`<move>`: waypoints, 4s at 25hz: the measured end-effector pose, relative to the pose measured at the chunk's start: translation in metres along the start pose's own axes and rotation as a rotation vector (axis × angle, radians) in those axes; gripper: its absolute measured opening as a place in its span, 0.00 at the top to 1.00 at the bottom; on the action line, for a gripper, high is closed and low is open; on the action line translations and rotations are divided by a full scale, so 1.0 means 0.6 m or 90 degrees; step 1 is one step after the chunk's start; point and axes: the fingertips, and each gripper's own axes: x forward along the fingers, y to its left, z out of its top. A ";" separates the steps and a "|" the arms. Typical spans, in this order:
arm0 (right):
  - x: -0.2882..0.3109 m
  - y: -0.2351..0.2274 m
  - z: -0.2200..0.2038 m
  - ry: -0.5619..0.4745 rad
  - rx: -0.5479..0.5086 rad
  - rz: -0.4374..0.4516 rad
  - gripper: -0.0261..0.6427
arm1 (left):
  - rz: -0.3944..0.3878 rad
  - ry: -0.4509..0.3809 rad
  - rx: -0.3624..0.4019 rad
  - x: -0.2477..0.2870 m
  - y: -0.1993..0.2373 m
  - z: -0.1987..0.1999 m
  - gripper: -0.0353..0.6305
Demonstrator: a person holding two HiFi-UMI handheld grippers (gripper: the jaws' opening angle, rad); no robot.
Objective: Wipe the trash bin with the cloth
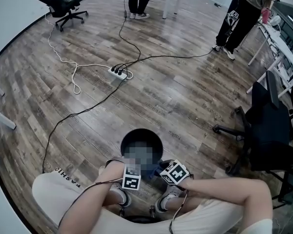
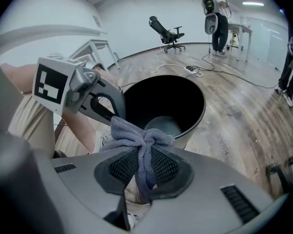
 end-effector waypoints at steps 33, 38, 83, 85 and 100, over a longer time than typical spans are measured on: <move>0.323 -0.125 -0.153 0.026 -0.050 -0.080 0.85 | 0.033 -0.047 -0.138 0.006 0.037 0.023 0.91; 0.335 -0.139 -0.157 0.064 -0.068 -0.043 0.85 | 0.038 -0.045 -0.146 0.005 0.044 0.022 0.91; 0.016 0.007 0.019 0.042 0.023 0.005 0.85 | 0.039 0.016 -0.059 0.007 0.028 -0.016 0.86; 0.022 -0.001 0.016 0.044 0.021 0.002 0.85 | 0.039 0.007 -0.059 0.007 0.029 -0.010 0.87; 0.172 -0.056 -0.069 -0.008 0.053 -0.068 0.85 | 0.027 -0.013 -0.066 0.005 0.025 0.009 0.89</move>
